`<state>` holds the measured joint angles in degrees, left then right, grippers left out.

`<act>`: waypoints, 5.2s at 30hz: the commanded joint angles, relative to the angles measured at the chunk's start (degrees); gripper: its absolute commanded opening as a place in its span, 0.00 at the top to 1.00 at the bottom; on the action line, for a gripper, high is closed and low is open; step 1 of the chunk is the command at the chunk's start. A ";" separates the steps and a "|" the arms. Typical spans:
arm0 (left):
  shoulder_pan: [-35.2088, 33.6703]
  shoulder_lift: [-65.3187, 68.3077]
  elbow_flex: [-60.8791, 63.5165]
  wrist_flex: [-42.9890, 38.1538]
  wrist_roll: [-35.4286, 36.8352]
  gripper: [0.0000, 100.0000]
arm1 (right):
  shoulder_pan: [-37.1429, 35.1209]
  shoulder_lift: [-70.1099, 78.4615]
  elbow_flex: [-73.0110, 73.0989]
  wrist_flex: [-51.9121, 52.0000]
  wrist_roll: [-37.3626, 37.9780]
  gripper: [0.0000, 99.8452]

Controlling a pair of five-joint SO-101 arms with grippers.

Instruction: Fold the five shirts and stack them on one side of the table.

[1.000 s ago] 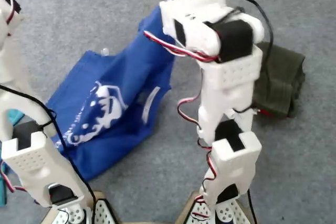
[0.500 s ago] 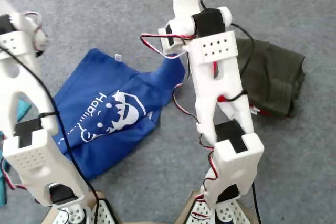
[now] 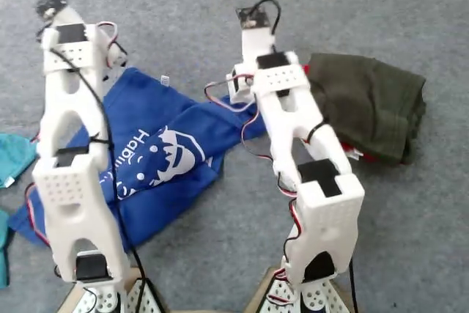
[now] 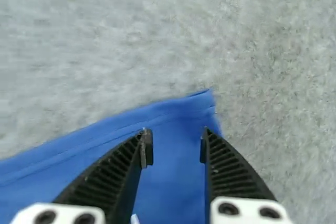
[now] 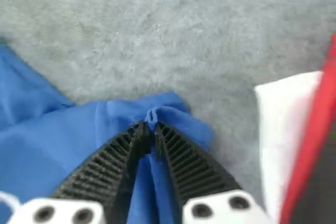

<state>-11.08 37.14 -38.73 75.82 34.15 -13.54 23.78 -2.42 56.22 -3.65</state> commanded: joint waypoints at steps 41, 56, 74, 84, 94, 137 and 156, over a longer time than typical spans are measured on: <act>3.56 36.66 -43.38 4.57 11.52 0.87 | 0.18 -0.22 7.78 -14.15 0.44 0.99; 1.36 34.64 -46.73 7.03 10.02 0.97 | 0.00 -0.66 7.34 -13.98 0.70 0.99; -5.14 2.46 -56.66 24.35 -0.35 0.97 | 0.00 -35.74 -18.77 4.31 0.70 0.99; -9.71 -27.96 -53.93 25.05 -9.32 0.97 | -0.09 -45.85 -36.26 3.96 0.70 0.99; -9.71 -59.87 -28.09 24.97 -14.24 0.97 | -0.18 -46.11 -51.56 7.65 0.70 0.99; -11.74 -59.34 62.64 -66.20 -19.16 0.97 | -1.76 -12.26 -24.75 -30.15 14.77 0.99; -13.58 -37.27 39.08 -36.57 -19.60 0.97 | -1.58 -1.27 -44.53 5.80 15.21 0.99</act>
<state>-24.88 0.48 3.74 34.59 14.90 -16.09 23.34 -41.01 51.12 10.77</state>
